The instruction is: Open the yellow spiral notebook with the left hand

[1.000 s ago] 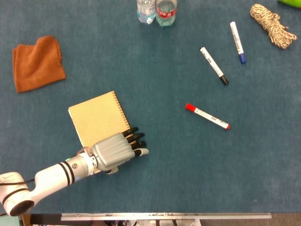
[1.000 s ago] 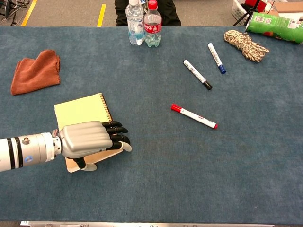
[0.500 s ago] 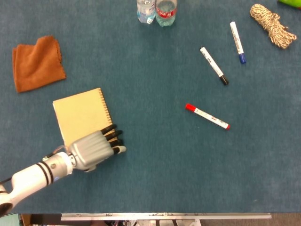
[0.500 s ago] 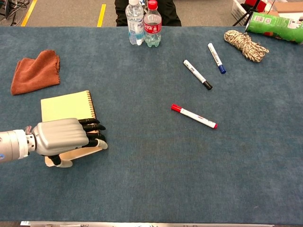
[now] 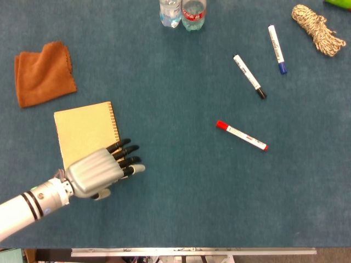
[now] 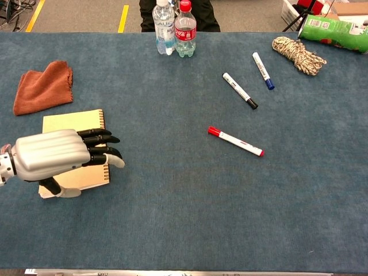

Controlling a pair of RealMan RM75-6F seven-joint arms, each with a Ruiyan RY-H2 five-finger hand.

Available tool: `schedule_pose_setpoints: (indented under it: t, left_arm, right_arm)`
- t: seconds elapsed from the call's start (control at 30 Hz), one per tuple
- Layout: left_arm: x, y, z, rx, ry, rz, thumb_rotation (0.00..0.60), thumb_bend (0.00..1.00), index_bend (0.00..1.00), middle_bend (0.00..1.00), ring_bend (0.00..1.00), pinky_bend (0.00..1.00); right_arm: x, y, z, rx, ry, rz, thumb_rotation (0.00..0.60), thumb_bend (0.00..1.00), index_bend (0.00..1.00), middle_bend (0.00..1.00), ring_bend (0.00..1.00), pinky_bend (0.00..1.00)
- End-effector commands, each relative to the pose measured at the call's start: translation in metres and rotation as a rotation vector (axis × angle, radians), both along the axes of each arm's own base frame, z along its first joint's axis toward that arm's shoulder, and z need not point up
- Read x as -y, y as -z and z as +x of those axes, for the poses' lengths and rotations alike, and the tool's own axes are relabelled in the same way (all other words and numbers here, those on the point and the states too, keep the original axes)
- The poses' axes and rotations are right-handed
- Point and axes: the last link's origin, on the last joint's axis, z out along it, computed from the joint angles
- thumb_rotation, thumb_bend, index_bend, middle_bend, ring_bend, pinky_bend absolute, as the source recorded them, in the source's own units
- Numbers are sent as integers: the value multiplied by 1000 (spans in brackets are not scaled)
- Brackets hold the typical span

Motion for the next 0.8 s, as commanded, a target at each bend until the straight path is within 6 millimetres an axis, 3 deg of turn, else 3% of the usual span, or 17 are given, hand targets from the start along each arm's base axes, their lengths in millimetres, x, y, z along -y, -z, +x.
schedule_pose_setpoints:
  t: [0.03, 0.4, 0.8]
  left_arm:
    - [-11, -13, -13, 29, 59, 61, 600, 201, 127, 128, 0, 0]
    - [-37, -25, -68, -95, 130, 183, 600, 201, 4, 29, 0, 0]
    - [-44, -41, -126, -177, 119, 277, 600, 201, 0, 0, 0, 0]
  right_arm:
    - [0, 0, 0, 0, 0, 0, 600, 268, 378, 298, 185, 298]
    - [1, 1, 5, -7, -9, 7, 600, 266, 378, 298, 185, 298]
    - [5, 4, 11, -14, -19, 21, 600, 267, 378, 298, 184, 298]
